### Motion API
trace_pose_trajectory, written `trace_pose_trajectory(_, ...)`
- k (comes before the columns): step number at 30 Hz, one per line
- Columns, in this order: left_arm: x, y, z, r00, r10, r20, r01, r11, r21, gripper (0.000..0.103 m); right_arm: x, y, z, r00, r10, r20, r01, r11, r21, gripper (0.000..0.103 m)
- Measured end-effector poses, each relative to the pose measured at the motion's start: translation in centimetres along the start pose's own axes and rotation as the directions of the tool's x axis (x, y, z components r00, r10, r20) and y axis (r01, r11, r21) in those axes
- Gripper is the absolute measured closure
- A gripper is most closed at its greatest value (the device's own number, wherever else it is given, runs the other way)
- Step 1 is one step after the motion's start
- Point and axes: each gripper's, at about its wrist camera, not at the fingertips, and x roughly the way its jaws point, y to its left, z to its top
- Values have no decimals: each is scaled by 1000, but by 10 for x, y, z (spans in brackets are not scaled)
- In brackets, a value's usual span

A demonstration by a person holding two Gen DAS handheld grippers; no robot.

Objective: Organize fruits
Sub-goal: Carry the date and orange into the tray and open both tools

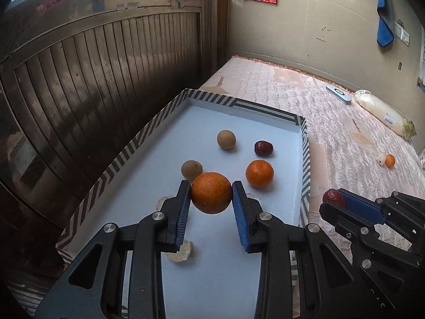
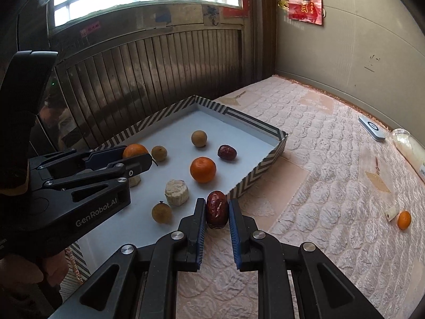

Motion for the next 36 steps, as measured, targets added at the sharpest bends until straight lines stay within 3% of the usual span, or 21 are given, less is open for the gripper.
trace_pose_trajectory(16, 28, 34, 10, 993, -66, -97, 54, 992, -114, 72, 32, 47, -1, 992, 110, -65, -115, 990, -78, 87)
trace_pose_trajectory(24, 37, 35, 12, 987, -95, -133, 79, 989, -121, 72, 41, 70, -8, 975, 192, -110, -204, 973, -110, 87)
trace_pose_trajectory(36, 44, 31, 11, 982, -91, -166, 74, 992, -106, 71, 60, 75, -15, 970, 200, -142, -214, 972, -97, 87)
